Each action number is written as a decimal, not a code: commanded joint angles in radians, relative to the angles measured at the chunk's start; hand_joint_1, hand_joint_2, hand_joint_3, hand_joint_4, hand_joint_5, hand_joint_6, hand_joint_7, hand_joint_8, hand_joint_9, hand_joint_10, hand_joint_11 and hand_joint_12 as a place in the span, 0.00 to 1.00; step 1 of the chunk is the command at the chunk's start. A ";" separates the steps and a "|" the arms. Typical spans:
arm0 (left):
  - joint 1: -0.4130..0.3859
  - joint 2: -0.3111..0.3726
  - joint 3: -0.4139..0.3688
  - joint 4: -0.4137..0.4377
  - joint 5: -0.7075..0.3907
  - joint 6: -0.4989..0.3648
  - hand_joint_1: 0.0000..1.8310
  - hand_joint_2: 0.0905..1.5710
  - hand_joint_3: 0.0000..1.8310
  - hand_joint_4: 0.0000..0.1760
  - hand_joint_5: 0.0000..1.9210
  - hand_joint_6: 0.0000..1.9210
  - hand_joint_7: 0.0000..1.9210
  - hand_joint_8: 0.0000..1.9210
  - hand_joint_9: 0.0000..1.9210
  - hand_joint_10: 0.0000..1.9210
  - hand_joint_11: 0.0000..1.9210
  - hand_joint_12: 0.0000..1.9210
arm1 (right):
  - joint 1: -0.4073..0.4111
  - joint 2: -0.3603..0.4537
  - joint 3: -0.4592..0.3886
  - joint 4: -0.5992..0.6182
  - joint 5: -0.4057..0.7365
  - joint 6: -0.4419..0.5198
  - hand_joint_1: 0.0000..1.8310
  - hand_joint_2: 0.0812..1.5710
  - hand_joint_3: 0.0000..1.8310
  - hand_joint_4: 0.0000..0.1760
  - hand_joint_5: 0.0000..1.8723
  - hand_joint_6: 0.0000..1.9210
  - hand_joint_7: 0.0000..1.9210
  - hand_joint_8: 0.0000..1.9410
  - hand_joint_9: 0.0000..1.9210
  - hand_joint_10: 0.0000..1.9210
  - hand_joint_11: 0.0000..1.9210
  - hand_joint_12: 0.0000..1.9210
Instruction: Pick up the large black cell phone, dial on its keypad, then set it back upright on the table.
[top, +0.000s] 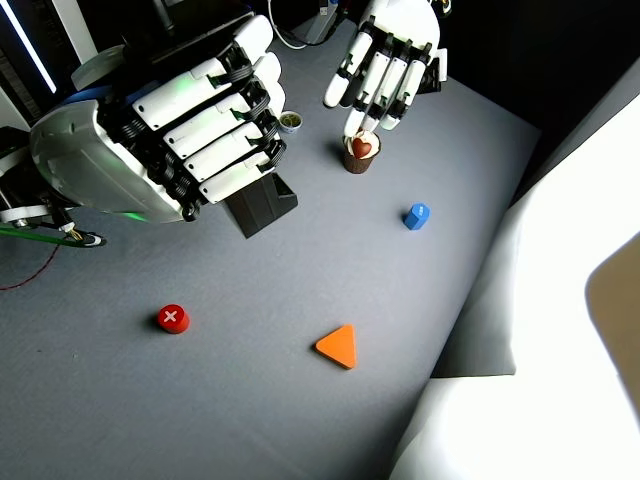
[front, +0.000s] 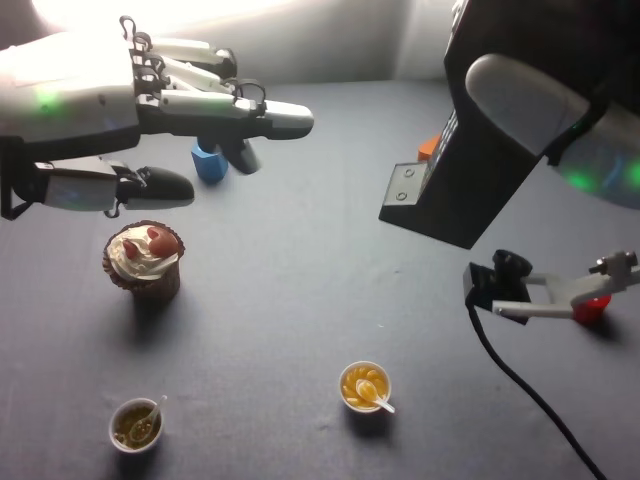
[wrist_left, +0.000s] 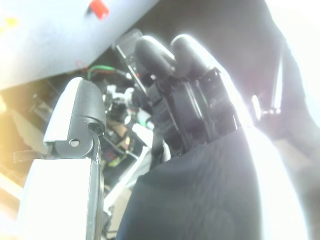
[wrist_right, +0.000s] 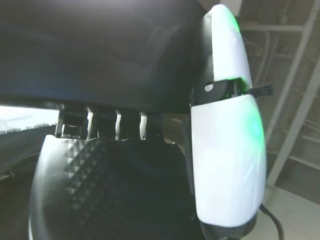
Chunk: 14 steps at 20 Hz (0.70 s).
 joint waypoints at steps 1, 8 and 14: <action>-0.020 0.005 -0.006 -0.090 -0.073 0.002 0.69 0.81 0.00 0.67 0.03 0.00 0.34 0.80 0.27 0.99 0.15 1.00 | 0.013 0.013 -0.006 -0.041 0.117 0.019 0.81 0.72 0.00 0.00 0.45 0.56 0.43 0.55 0.45 0.64 0.39 0.87; -0.019 -0.004 -0.037 -0.100 -0.039 0.029 0.71 0.80 0.00 0.83 0.02 0.00 0.35 0.81 0.49 1.00 0.54 1.00 | 0.018 0.014 -0.011 -0.041 0.117 0.019 0.81 0.72 0.00 0.00 0.44 0.58 0.43 0.54 0.45 0.64 0.39 0.88; -0.024 -0.022 -0.057 -0.115 -0.014 0.060 0.71 0.82 0.00 0.74 0.02 0.00 0.32 0.85 0.47 1.00 0.53 1.00 | 0.025 0.022 -0.017 -0.041 0.116 0.019 0.81 0.72 0.00 0.00 0.44 0.58 0.43 0.55 0.44 0.65 0.37 0.89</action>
